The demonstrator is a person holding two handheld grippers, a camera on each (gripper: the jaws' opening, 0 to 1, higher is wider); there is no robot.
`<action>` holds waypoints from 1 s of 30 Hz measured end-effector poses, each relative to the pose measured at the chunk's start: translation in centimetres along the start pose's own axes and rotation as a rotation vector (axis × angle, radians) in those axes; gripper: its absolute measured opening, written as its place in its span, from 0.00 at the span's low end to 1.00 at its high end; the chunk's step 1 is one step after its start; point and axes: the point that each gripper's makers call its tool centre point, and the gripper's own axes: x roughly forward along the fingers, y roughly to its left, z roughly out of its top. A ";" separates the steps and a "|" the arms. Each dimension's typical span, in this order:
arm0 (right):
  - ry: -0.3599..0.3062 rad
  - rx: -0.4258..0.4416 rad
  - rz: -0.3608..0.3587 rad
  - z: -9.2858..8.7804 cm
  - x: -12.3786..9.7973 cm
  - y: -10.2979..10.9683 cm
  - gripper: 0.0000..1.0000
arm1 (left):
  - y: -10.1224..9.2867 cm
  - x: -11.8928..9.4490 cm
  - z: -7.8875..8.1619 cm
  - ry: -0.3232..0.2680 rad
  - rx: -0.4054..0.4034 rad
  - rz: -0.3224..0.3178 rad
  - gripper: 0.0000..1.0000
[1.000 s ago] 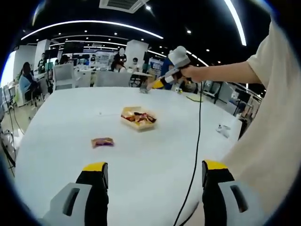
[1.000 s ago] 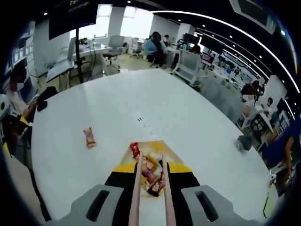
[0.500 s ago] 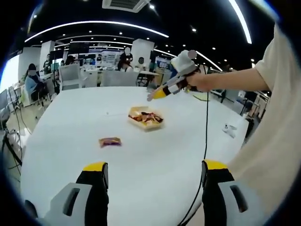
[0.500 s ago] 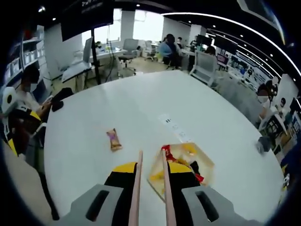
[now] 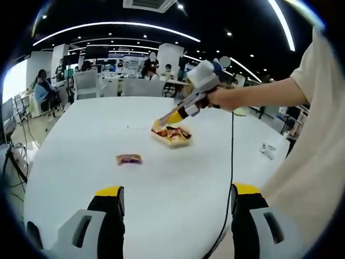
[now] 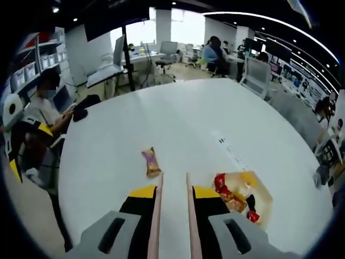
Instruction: Place the target food into the container with the food tongs after gripping and lifting it, then release it inside without dropping or visibly crushing the food.
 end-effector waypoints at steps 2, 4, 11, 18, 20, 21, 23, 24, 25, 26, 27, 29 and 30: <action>0.007 -0.012 0.021 0.1 0.6 0.5 0.23 | 0.2 0.1 0.0 0.004 -0.004 0.004 0.81; 0.010 -0.025 0.035 0.3 1.1 0.9 0.23 | 0.5 0.3 0.1 0.008 -0.008 0.010 0.81; 0.012 -0.045 0.086 0.9 2.9 1.8 0.23 | 0.9 1.1 0.6 0.017 -0.016 0.023 0.81; 0.008 -0.026 0.116 1.4 4.8 2.0 0.23 | 0.7 1.9 0.9 0.020 -0.030 0.023 0.80; 0.011 -0.026 0.128 1.4 5.2 2.3 0.23 | 0.6 2.1 0.8 0.024 -0.033 0.017 0.80; 0.013 -0.028 0.130 1.4 5.2 2.4 0.23 | 0.6 2.2 0.8 0.025 -0.032 0.017 0.80; 0.028 -0.038 0.143 1.2 5.6 2.7 0.23 | 0.7 2.3 0.7 0.028 -0.036 0.015 0.80; 0.030 -0.041 0.144 1.1 5.7 2.7 0.23 | 0.7 2.3 0.7 0.027 -0.037 0.015 0.80; 0.036 -0.046 0.147 1.0 5.9 2.8 0.24 | 0.8 2.2 0.7 0.027 -0.040 0.017 0.80; 0.038 -0.047 0.149 1.0 6.1 2.8 0.24 | 0.9 2.2 0.6 0.026 -0.042 0.018 0.80; 0.041 -0.048 0.153 1.0 6.3 2.8 0.24 | 1.0 2.2 0.6 0.026 -0.046 0.020 0.80; 0.046 -0.052 0.158 0.9 6.5 2.9 0.24 | 1.2 2.1 0.5 0.027 -0.049 0.024 0.80; 0.046 -0.057 0.158 1.0 6.7 2.9 0.24 | 1.2 2.1 0.5 0.027 -0.050 0.025 0.80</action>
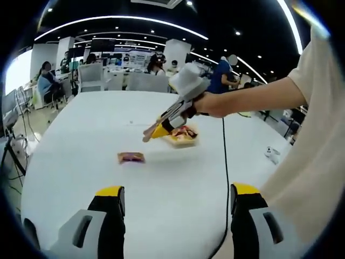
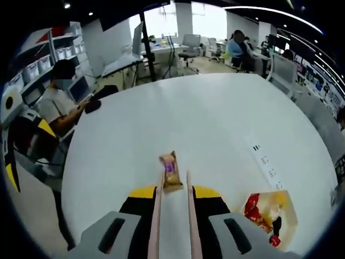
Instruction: Place the target food into the container with the food tongs after gripping and lifting it, then release it inside without dropping or visibly crushing the food.
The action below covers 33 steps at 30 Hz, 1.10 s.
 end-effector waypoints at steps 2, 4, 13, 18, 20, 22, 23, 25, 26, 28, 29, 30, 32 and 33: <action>0.003 0.002 0.007 0.1 0.2 0.0 0.24 | 0.2 -0.1 -0.1 0.000 -0.006 0.006 0.80; 0.005 -0.001 0.013 0.2 0.5 0.1 0.24 | 0.4 -0.1 -0.2 0.000 -0.014 0.010 0.80; 0.029 -0.026 0.030 0.5 1.8 0.2 0.24 | 0.8 0.0 -0.6 0.004 -0.032 0.013 0.80; 0.054 -0.034 0.042 0.2 2.6 0.5 0.24 | 1.1 0.1 -0.8 0.005 -0.040 0.014 0.80; 0.071 -0.040 0.047 0.0 3.0 0.8 0.24 | 1.1 0.1 -0.8 0.004 -0.042 0.013 0.80; 0.082 -0.046 0.051 -0.4 3.6 0.9 0.24 | 1.2 0.1 -0.9 0.003 -0.045 0.016 0.80; 0.088 -0.048 0.053 -0.5 3.8 1.0 0.24 | 1.2 0.1 -0.9 0.003 -0.046 0.017 0.80; 0.097 -0.050 0.057 -0.6 4.2 1.1 0.24 | 1.4 -0.2 -1.2 0.002 -0.055 0.024 0.80; 0.100 -0.054 0.060 -0.6 4.4 1.1 0.24 | 1.5 -0.3 -1.3 0.002 -0.060 0.029 0.80; 0.104 -0.058 0.063 -0.5 4.6 1.3 0.24 | 1.6 -0.4 -1.5 0.003 -0.065 0.033 0.80; 0.107 -0.060 0.063 -0.5 4.7 1.3 0.24 | 1.7 -0.4 -1.6 0.003 -0.069 0.036 0.80; 0.115 -0.060 0.059 -0.6 4.8 1.3 0.24 | 1.7 -0.5 -1.8 0.005 -0.075 0.037 0.80; 0.122 -0.057 0.059 -0.6 4.9 1.2 0.24 | 1.7 -0.5 -2.0 0.007 -0.080 0.039 0.80; 0.124 -0.056 0.060 -0.7 5.0 1.2 0.24 | 1.7 -0.5 -2.0 0.008 -0.081 0.039 0.80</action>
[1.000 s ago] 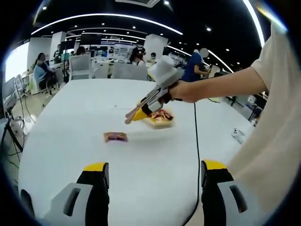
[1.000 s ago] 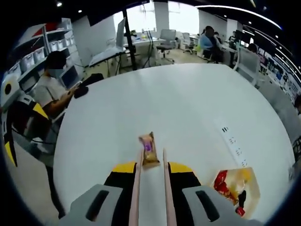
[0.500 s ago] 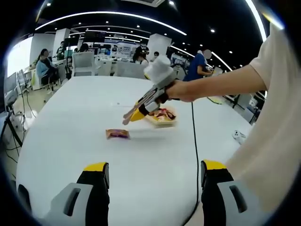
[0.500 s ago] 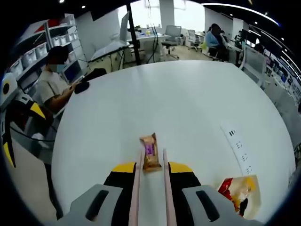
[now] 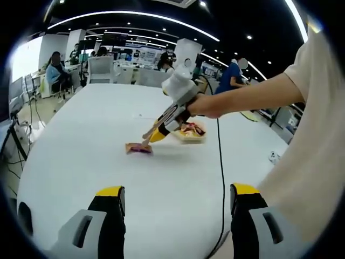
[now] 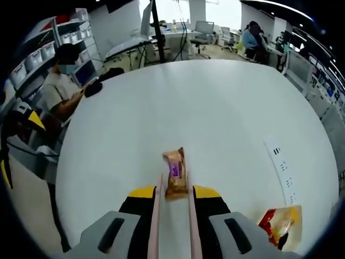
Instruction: Place the target food into the container with the food tongs after gripping and lifting it, then release it inside without dropping or visibly crushing the food.
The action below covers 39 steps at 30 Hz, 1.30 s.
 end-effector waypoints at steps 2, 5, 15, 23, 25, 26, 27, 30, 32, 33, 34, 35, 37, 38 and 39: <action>0.004 -0.002 0.001 0.0 0.0 0.0 0.24 | 0.0 0.1 -0.1 0.001 -0.004 -0.001 0.80; 0.012 -0.006 0.004 -0.1 0.2 0.1 0.24 | 0.1 0.2 -0.1 0.002 -0.007 -0.001 0.80; 0.026 -0.009 0.012 -0.2 0.8 0.0 0.24 | 0.5 0.5 -0.1 0.003 -0.015 0.001 0.80; 0.035 -0.008 0.019 -0.4 1.4 -0.1 0.24 | 0.6 0.8 -0.2 0.003 -0.027 0.003 0.80; 0.035 -0.006 0.021 -0.4 1.4 -0.1 0.24 | 0.5 0.8 -0.2 0.003 -0.032 0.000 0.80; 0.038 -0.006 0.021 -0.4 1.5 -0.1 0.24 | 0.4 0.9 -0.3 0.003 -0.034 -0.002 0.80; 0.039 -0.006 0.021 -0.5 1.5 -0.1 0.24 | 0.3 1.0 -0.4 0.006 -0.034 -0.004 0.80; 0.042 -0.005 0.022 -0.5 1.6 -0.2 0.24 | 0.2 1.0 -0.4 0.007 -0.036 -0.008 0.80; 0.047 -0.005 0.023 -0.7 1.7 -0.2 0.24 | 0.2 1.0 -0.4 0.006 -0.037 -0.008 0.80; 0.047 -0.005 0.023 -0.7 1.7 -0.2 0.24 | 0.2 1.0 -0.4 0.006 -0.038 -0.008 0.80; 0.049 -0.004 0.023 -0.7 1.7 -0.2 0.24 | 0.2 1.0 -0.3 0.005 -0.039 -0.007 0.80; 0.052 -0.003 0.024 -0.8 1.8 -0.2 0.24 | 0.3 1.0 -0.3 0.005 -0.040 -0.005 0.80; 0.053 -0.004 0.024 -0.8 1.9 -0.1 0.24 | 0.3 1.0 -0.3 0.004 -0.041 -0.004 0.80; 0.054 -0.004 0.025 -0.8 2.0 -0.1 0.24 | 0.4 0.9 -0.4 0.005 -0.043 -0.003 0.80; 0.054 -0.004 0.024 -0.8 2.0 -0.1 0.24 | 0.4 0.9 -0.4 0.005 -0.043 -0.002 0.80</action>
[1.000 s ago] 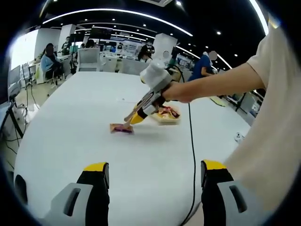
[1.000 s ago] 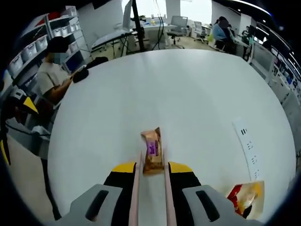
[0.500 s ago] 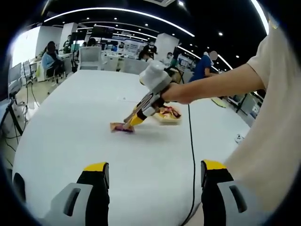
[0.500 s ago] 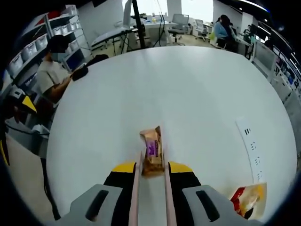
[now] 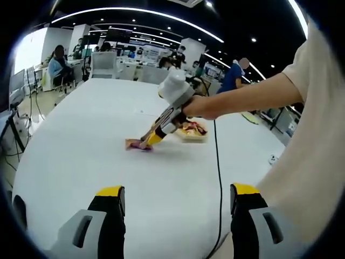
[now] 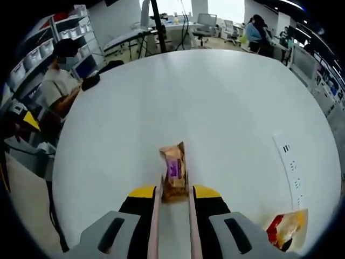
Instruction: Place the target food into the container with the food tongs after gripping and lifting it, then release it inside without dropping or visibly crushing the food.
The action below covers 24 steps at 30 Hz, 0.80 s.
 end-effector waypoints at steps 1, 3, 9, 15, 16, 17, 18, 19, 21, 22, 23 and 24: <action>0.000 0.000 0.001 0.0 0.1 0.0 0.24 | 0.0 0.0 0.0 0.000 -0.001 0.000 0.80; 0.000 0.001 0.002 0.1 0.2 0.1 0.24 | 0.0 -0.1 -0.1 0.001 -0.003 0.001 0.80; 0.005 -0.006 -0.001 0.1 0.4 0.1 0.24 | 0.0 -0.1 -0.2 0.003 -0.006 0.002 0.80; 0.005 0.004 -0.001 -0.1 0.6 0.3 0.24 | 0.1 -0.2 -0.1 -0.004 -0.005 0.005 0.79; 0.006 0.005 -0.002 -0.2 0.6 0.3 0.24 | 0.1 -0.2 -0.1 -0.003 -0.005 0.005 0.79; 0.010 0.006 -0.007 -0.3 0.7 0.3 0.24 | 0.0 -0.2 -0.1 -0.003 -0.003 0.004 0.79; 0.016 0.003 -0.018 -0.5 0.7 0.1 0.23 | 0.0 -0.2 -0.1 -0.003 -0.003 0.003 0.79; 0.012 0.003 -0.015 -0.5 0.7 0.2 0.23 | 0.0 -0.2 -0.1 -0.001 -0.003 0.001 0.79; 0.011 0.008 -0.015 -0.4 0.7 0.1 0.23 | 0.0 -0.2 -0.1 -0.001 0.000 0.000 0.79; 0.012 0.007 -0.018 -0.4 0.6 0.1 0.23 | 0.0 -0.3 -0.1 0.000 -0.003 0.000 0.79; 0.013 0.006 -0.020 -0.4 0.6 0.1 0.23 | 0.1 -0.3 -0.1 -0.001 -0.002 0.001 0.79; 0.014 0.007 -0.019 -0.4 0.6 0.1 0.23 | 0.1 -0.4 -0.1 -0.001 -0.003 0.002 0.79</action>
